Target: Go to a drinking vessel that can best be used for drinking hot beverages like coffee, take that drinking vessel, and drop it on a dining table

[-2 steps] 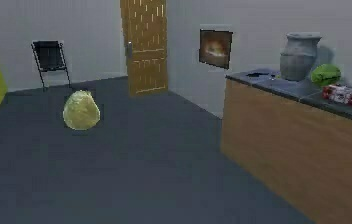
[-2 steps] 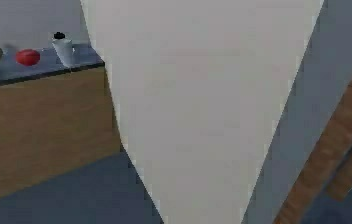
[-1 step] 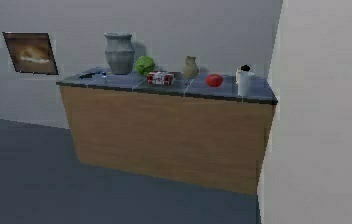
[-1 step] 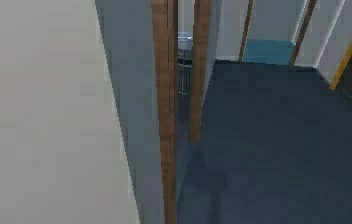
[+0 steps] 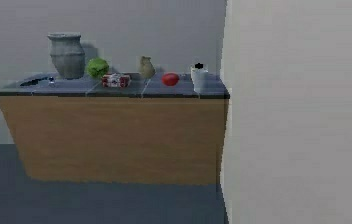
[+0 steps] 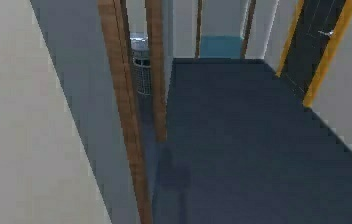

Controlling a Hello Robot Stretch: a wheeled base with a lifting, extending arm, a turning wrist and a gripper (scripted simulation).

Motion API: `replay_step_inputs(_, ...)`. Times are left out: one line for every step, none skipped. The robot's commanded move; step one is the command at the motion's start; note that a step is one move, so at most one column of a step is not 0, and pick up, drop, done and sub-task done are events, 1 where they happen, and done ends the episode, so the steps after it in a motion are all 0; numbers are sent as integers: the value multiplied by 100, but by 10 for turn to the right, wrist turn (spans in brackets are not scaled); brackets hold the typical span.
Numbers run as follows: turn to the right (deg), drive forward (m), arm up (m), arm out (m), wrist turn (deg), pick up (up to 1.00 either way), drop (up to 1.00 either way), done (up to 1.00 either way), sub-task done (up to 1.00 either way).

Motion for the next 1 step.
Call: replay_step_inputs(0, 100, 0, 0, 0, 0, 0, 0, 0)
